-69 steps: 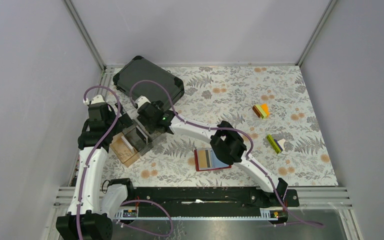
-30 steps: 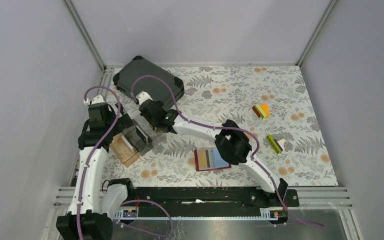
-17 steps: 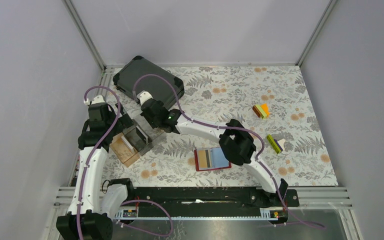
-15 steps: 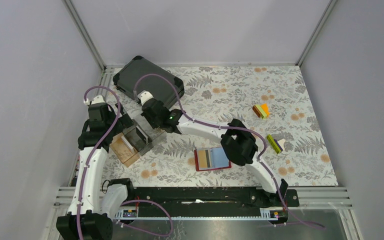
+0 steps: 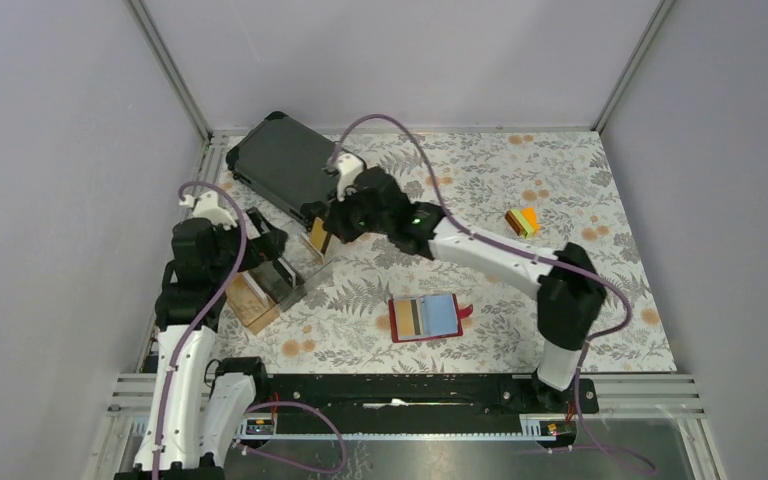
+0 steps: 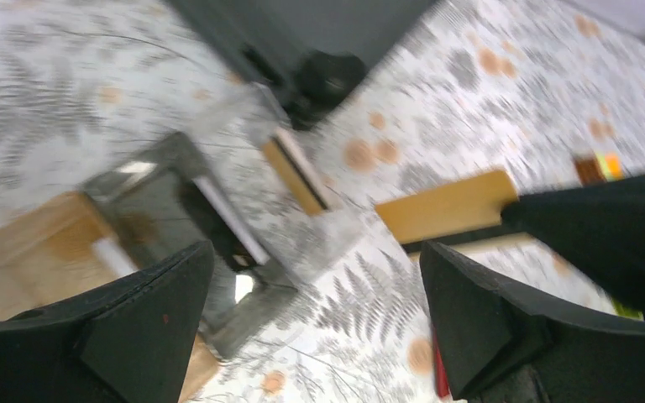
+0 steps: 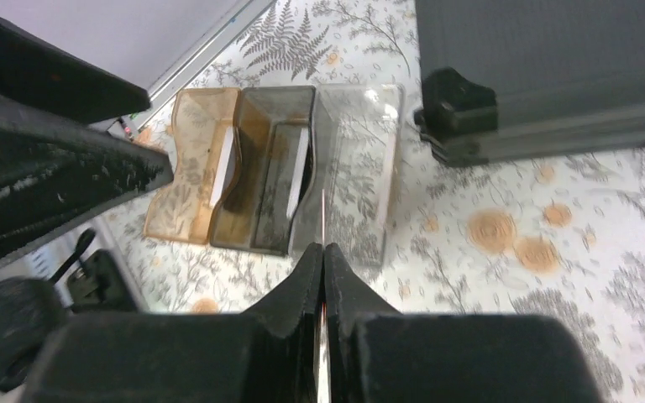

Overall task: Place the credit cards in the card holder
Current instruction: Pick up the credit card from the storage box, then insert the credit card into the card holder.

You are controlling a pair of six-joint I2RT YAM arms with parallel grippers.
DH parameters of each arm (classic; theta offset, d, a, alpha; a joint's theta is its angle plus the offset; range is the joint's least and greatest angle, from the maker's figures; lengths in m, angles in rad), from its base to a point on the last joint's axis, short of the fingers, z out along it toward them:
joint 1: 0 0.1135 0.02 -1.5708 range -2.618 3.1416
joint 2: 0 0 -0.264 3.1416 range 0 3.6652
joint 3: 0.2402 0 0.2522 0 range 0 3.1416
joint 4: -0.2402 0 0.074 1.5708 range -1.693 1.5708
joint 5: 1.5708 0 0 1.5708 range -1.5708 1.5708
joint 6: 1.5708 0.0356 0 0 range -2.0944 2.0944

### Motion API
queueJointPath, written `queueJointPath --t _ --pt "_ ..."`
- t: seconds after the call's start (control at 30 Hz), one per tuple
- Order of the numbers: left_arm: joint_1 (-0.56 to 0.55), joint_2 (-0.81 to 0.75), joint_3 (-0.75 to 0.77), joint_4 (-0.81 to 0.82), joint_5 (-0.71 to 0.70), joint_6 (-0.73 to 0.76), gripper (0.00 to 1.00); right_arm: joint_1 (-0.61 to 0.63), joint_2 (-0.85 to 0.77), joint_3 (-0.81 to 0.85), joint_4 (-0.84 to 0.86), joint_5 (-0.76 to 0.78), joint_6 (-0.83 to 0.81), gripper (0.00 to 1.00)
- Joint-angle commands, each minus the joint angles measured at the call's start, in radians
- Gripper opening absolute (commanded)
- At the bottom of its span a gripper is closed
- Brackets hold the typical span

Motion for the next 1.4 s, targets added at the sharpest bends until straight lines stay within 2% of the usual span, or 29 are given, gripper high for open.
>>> queueJointPath --t 0.0,0.2,0.37,0.43,0.5,0.67,0.77,0.97,1.0,1.03,1.13,1.17,1.27,1.37 --pt "-0.107 0.003 -0.03 0.108 0.276 0.045 0.99 -0.12 -0.162 -0.18 0.084 -0.301 0.111 0.0" --pt "-0.299 0.01 -0.05 0.136 0.461 0.04 0.99 -0.242 -0.35 -0.403 0.149 -0.625 0.169 0.0" --pt "-0.488 0.039 -0.081 0.2 0.473 -0.028 0.99 -0.259 -0.459 -0.527 0.235 -0.894 0.196 0.0" --pt "-0.536 0.054 -0.093 0.239 0.498 -0.055 0.99 -0.261 -0.49 -0.56 0.274 -0.967 0.228 0.0" --pt "-0.568 0.068 -0.106 0.295 0.556 -0.092 0.94 -0.26 -0.513 -0.584 0.287 -0.991 0.244 0.0" --pt "-0.613 0.08 -0.132 0.401 0.606 -0.159 0.5 -0.26 -0.54 -0.617 0.265 -0.99 0.22 0.0" --pt "-0.617 0.081 -0.152 0.449 0.622 -0.186 0.45 -0.26 -0.531 -0.616 0.248 -0.998 0.209 0.0" --pt "-0.624 0.091 -0.175 0.475 0.649 -0.199 0.02 -0.26 -0.525 -0.608 0.212 -0.968 0.183 0.0" --pt "-0.626 0.093 -0.176 0.475 0.653 -0.199 0.0 -0.26 -0.526 -0.607 0.203 -0.949 0.182 0.02" --pt "-0.627 0.094 -0.179 0.475 0.652 -0.199 0.0 -0.261 -0.527 -0.603 0.19 -0.919 0.175 0.12" --pt "-0.628 0.095 -0.193 0.475 0.587 -0.211 0.0 -0.263 -0.549 -0.599 0.097 -0.737 0.147 0.56" --pt "-0.63 0.099 -0.201 0.474 0.537 -0.223 0.0 -0.266 -0.562 -0.602 0.03 -0.657 0.136 0.65" --pt "-0.643 0.131 -0.249 0.497 0.34 -0.324 0.0 -0.274 -0.619 -0.642 -0.071 -0.413 0.124 0.82" --pt "-0.673 0.196 -0.332 0.615 0.236 -0.496 0.0 -0.275 -0.674 -0.683 -0.195 -0.142 0.152 0.86"
